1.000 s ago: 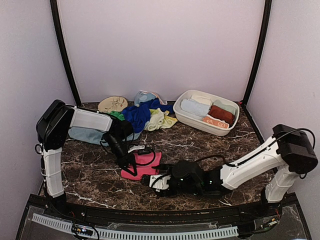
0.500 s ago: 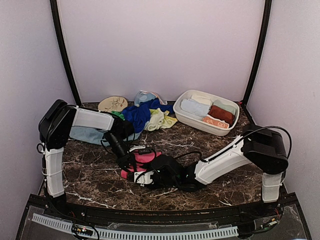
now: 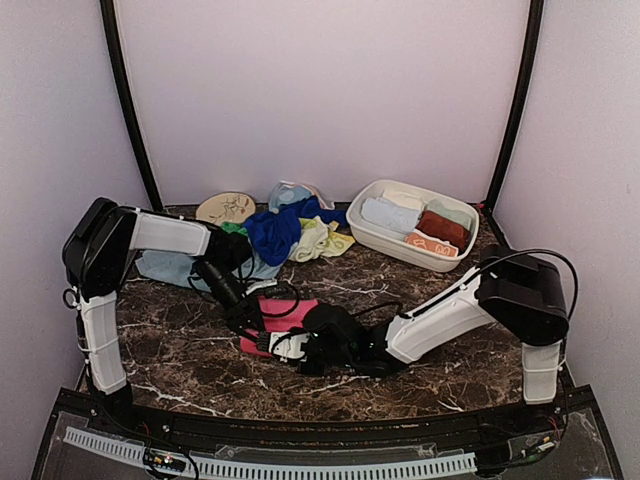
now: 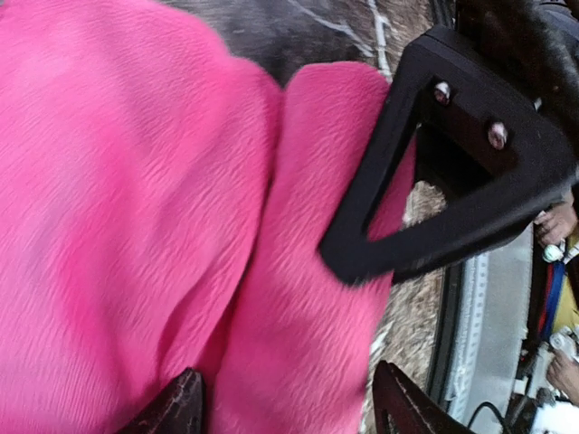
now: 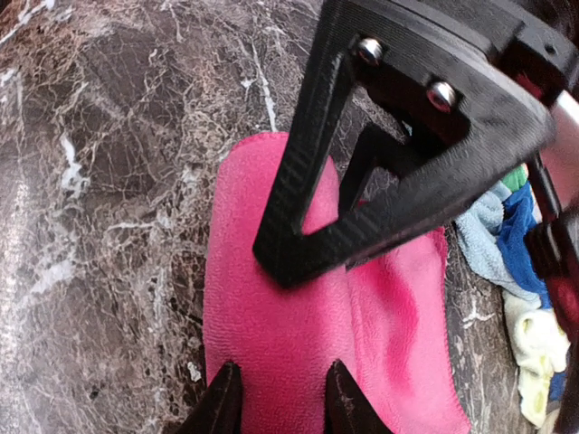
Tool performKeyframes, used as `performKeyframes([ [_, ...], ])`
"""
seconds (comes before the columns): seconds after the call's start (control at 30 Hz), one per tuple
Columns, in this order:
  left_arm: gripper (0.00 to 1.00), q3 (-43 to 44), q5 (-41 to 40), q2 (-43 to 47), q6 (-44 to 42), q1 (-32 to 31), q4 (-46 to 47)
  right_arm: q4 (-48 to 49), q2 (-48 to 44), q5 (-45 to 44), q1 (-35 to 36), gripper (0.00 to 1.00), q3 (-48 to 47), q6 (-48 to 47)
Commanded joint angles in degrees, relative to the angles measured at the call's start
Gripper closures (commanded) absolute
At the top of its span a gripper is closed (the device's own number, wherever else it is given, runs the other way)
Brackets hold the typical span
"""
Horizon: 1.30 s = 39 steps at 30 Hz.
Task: Roll the towels
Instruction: Roll the towel at the center of the board.
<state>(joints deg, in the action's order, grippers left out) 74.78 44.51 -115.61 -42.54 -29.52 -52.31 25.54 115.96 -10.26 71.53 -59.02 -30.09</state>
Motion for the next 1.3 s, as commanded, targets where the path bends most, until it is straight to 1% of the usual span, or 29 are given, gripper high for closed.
performKeyframes([
  [0.0, 0.34, -5.7, -6.6, 8.4, 0.7, 5.8, 5.9, -9.4, 2.7, 4.9, -2.6, 0.72, -1.8, 7.7],
  [0.13, 0.34, -12.2, -7.0, 17.1, -2.5, 9.5, 9.4, -14.4, 3.3, 9.9, -5.1, 0.76, -3.9, 13.3],
  [0.27, 0.33, -18.0, -6.7, 24.9, -6.1, 11.9, 12.8, -19.6, 4.1, 17.4, -7.8, 0.81, -6.5, 18.9],
  [0.37, 0.33, -21.6, -6.9, 29.9, -8.7, 12.0, 15.0, -23.2, 5.2, 23.6, -9.8, 0.86, -9.8, 22.9],
  [0.43, 0.34, -22.5, -6.5, 31.7, -9.5, 11.6, 15.3, -26.1, 6.4, 28.4, -11.2, 0.89, -12.1, 25.7],
  [0.53, 0.35, -22.9, -8.8, 33.3, -10.1, 8.6, 15.8, -27.8, 7.5, 34.6, -13.2, 0.89, -13.6, 30.6],
  [0.67, 0.36, -23.7, -15.0, 33.6, -10.3, 0.5, 18.7, -29.2, 9.4, 41.5, -15.6, 0.91, -15.1, 36.1],
  [0.77, 0.35, -22.2, -17.1, 31.6, -10.0, -2.9, 20.7, -29.4, 10.9, 45.7, -16.6, 0.91, -15.9, 39.6],
  [0.93, 0.35, -19.1, -21.7, 26.5, -8.9, -7.7, 24.4, -29.9, 12.9, 49.3, -17.8, 0.93, -17.4, 43.8],
  [1.13, 0.35, -18.4, -23.5, 24.1, -8.9, -9.8, 27.5, -28.1, 13.8, 52.5, -19.2, 0.94, -17.4, 47.7],
  [1.27, 0.41, -17.8, -24.3, 21.5, -8.8, -10.0, 28.2, -27.4, 13.9, 54.0, -19.9, 0.93, -17.7, 49.2],
])
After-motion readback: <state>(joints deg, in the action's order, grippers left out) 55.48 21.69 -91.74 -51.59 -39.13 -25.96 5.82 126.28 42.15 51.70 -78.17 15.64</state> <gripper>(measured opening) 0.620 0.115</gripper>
